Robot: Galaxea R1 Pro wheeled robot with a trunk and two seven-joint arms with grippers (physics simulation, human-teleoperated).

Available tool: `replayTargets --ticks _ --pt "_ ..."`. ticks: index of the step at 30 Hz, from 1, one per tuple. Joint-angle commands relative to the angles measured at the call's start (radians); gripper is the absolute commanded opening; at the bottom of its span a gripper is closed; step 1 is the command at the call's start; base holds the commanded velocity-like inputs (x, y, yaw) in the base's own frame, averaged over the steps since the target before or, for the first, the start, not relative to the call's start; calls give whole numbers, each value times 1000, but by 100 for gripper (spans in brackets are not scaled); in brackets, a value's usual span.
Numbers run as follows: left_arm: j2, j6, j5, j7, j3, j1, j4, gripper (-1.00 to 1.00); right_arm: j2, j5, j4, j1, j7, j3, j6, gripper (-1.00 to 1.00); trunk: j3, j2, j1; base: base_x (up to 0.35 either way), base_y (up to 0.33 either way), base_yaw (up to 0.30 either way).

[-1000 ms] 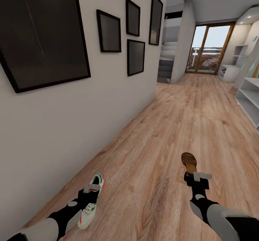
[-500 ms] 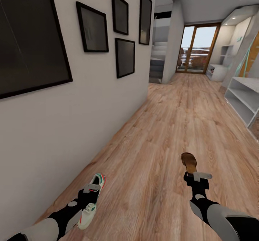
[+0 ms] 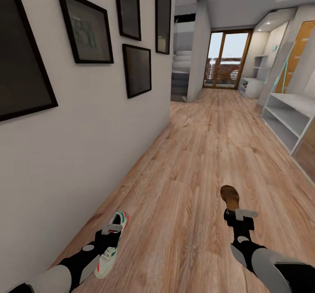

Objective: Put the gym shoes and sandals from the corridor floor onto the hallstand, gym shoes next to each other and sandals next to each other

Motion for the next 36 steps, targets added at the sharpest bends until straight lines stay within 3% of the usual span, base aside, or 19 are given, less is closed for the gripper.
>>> replayTargets --ticks 1,17,36 --pt "0 0 0 0 0 0 0 -100 0 -2 0 0 1 0 -1 -100 0 0 0 338 -151 -15" --pt "0 0 0 0 0 0 0 -100 0 -2 0 0 1 0 -1 -100 0 0 0 334 -190 -18" --pt "0 0 0 0 0 0 0 -100 0 -2 0 0 1 0 -1 -100 0 0 0 338 -104 -225"
